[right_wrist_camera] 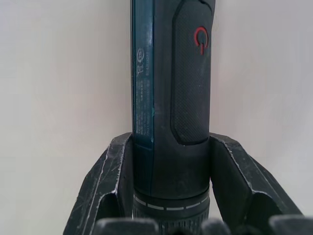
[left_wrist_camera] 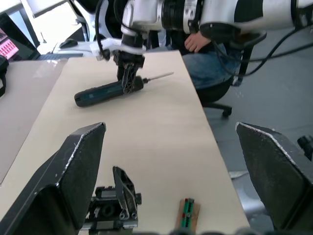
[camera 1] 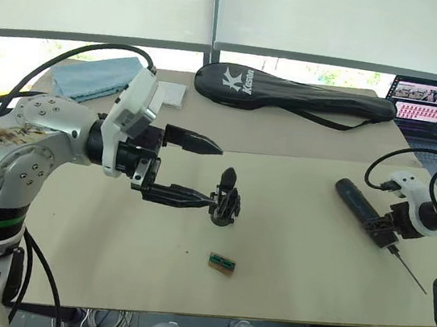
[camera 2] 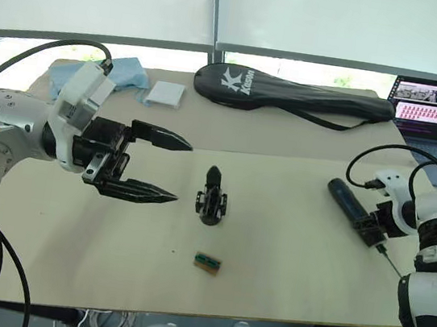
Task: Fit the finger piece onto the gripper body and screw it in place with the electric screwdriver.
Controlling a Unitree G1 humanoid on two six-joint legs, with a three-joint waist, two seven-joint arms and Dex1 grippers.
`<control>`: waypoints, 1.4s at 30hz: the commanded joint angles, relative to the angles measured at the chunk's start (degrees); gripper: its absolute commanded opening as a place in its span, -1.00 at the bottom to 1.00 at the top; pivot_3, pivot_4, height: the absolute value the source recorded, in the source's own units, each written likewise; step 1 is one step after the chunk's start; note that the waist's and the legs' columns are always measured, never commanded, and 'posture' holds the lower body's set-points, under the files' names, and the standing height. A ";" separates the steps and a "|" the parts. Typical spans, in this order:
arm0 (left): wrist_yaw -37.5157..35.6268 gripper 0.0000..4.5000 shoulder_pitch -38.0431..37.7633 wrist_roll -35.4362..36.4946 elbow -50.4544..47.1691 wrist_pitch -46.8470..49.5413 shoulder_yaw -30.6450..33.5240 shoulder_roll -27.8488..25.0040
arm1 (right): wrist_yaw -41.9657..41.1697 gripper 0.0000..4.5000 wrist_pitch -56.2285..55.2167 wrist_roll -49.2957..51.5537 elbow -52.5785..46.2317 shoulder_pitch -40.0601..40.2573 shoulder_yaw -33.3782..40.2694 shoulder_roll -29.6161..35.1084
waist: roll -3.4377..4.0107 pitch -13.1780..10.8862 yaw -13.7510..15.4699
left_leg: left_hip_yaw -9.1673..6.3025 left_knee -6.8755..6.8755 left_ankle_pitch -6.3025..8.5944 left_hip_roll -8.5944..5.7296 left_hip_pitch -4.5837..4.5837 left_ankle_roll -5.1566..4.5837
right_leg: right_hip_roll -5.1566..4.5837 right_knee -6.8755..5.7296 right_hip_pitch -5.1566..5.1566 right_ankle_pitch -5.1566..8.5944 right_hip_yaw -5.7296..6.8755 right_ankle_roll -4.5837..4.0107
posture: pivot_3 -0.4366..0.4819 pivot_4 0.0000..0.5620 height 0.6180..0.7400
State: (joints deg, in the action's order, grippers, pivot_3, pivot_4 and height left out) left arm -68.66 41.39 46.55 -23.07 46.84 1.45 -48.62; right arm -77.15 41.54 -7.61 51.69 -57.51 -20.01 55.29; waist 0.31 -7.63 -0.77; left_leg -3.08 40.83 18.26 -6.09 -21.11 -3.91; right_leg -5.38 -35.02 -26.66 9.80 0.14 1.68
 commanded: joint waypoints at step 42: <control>-10.00 1.00 -26.81 -19.72 3.06 -32.03 -8.89 1.71 | 8.09 -0.16 -7.10 50.10 -84.79 46.98 37.50 -8.97 | 0.00 -0.72 1.84 | -0.16 -0.07 0.02 0.12 0.40 0.00 | 0.07 0.03 0.40 0.00 0.07 -0.04 | -0.05 -0.47 0.93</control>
State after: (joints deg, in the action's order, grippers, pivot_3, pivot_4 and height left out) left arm -79.34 14.98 28.32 -20.76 19.12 -7.44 -48.23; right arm -73.26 33.34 37.08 -27.38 -12.73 14.81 48.47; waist 0.31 -8.35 1.07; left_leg -3.29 40.78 18.32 -5.98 -20.70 -3.97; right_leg -5.33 -34.97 -26.19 9.80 0.23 1.63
